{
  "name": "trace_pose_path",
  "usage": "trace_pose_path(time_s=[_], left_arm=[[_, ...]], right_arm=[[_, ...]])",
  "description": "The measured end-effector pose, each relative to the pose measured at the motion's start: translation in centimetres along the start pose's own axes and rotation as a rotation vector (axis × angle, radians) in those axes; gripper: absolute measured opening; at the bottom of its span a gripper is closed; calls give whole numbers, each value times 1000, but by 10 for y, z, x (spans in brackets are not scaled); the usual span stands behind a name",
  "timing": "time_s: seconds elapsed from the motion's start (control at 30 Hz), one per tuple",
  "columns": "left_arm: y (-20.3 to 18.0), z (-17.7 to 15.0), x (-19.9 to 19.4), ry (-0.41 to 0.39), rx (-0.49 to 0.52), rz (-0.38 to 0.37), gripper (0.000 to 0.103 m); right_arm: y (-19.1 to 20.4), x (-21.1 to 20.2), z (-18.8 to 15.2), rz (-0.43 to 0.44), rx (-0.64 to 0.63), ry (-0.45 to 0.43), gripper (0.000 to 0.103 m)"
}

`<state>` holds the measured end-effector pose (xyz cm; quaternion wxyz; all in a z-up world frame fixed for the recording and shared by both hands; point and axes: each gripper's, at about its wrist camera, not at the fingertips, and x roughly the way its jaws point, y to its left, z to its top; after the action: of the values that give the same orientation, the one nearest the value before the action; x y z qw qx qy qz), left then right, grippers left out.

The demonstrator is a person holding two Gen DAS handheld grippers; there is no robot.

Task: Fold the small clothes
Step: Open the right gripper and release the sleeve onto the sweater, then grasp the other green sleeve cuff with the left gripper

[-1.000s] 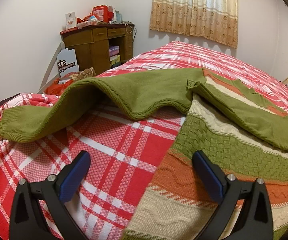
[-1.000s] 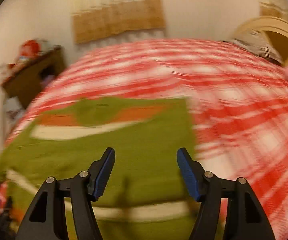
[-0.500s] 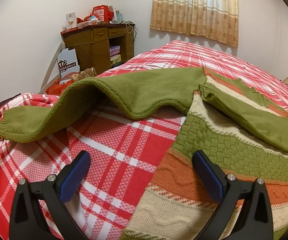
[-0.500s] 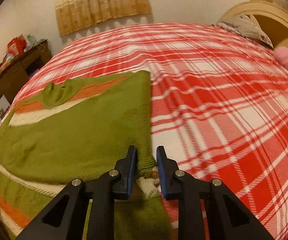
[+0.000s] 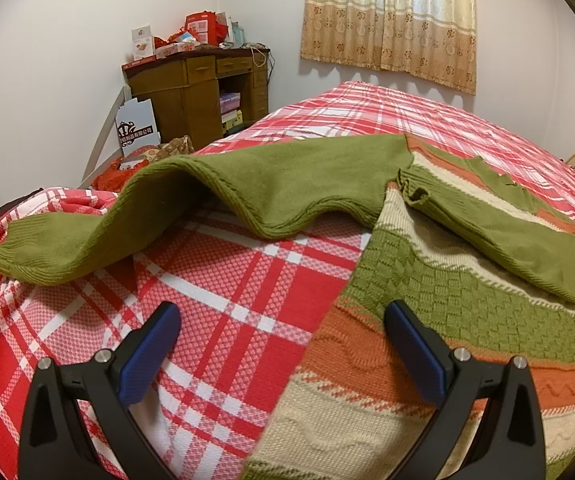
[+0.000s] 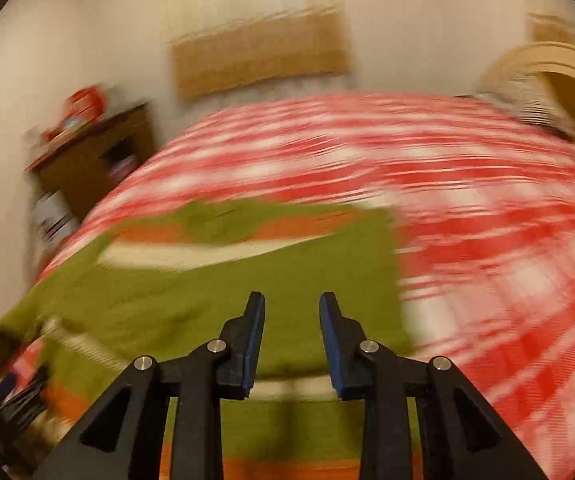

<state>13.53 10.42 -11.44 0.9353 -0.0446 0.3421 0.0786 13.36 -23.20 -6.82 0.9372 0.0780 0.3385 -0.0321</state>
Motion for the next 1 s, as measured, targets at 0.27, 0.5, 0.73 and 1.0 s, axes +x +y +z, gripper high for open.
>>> trace_pose_path(time_s=[0.27, 0.5, 0.73, 1.0], left_arm=[[4, 2, 0, 35, -9, -15, 103], [44, 10, -29, 57, -172, 23, 103], [154, 37, -55, -75, -488, 262, 103], [217, 36, -6, 58, -695, 247, 76]], right_arm=[[53, 63, -27, 60, -112, 113, 31], [57, 58, -33, 107, -139, 83, 57], [53, 54, -34, 146, -114, 79, 61], [56, 55, -34, 143, -127, 80, 64]])
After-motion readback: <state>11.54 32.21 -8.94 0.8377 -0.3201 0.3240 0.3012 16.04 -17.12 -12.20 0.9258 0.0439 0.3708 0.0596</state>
